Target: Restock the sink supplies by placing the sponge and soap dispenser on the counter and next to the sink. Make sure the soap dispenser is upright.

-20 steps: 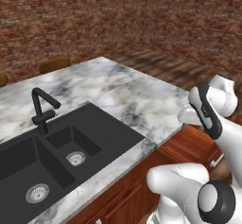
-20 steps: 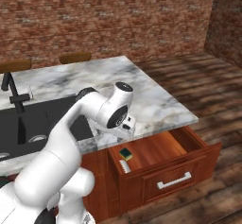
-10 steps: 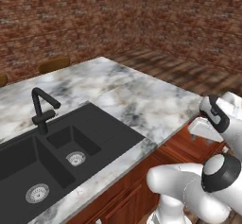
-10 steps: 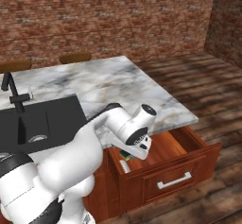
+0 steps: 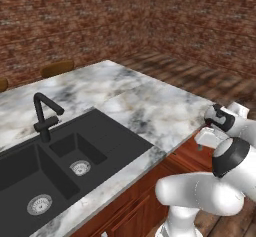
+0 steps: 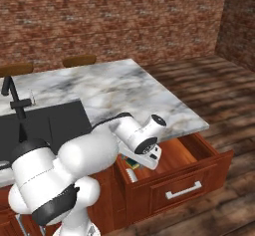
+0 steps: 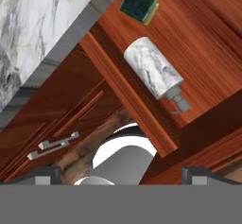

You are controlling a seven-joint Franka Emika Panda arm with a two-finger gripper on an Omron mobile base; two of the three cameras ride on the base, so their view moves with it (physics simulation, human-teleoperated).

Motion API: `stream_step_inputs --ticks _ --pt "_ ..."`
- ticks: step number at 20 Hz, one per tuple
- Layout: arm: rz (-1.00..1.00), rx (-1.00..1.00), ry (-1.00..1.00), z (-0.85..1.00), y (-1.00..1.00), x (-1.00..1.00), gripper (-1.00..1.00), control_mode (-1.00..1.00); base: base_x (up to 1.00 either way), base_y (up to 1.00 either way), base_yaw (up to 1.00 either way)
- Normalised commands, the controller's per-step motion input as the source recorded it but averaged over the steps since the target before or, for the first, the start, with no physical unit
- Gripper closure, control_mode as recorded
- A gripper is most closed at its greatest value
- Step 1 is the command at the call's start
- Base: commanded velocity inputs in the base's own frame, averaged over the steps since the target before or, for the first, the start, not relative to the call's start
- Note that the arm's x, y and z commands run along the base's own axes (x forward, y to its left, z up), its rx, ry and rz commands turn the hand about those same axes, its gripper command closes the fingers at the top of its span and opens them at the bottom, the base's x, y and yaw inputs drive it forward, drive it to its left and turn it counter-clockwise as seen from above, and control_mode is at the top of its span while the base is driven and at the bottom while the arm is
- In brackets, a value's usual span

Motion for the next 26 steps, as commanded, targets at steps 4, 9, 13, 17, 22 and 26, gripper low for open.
stream_step_inputs --ticks 4,9,13,17,22,26 --pt "0.0 -0.02 0.08 -0.39 0.0 0.15 -1.0 -1.0 0.0 0.0 0.0" --pt "0.0 0.0 0.08 -0.41 -0.07 -0.01 -1.0 -1.0 0.0 0.0 0.0" --pt "0.0 0.0 0.04 -0.36 -0.33 -0.41 -1.0 -1.0 0.0 0.0 0.0" --pt "0.0 0.0 0.0 -0.22 -0.49 -0.73 -1.0 -1.0 0.0 0.0 0.0" --pt "0.0 0.0 0.0 -0.26 -0.37 -0.55 -1.0 -1.0 0.0 0.0 0.0" --pt "0.0 0.0 0.0 -0.3 -0.42 -0.5 -1.0 -1.0 0.0 0.0 0.0"
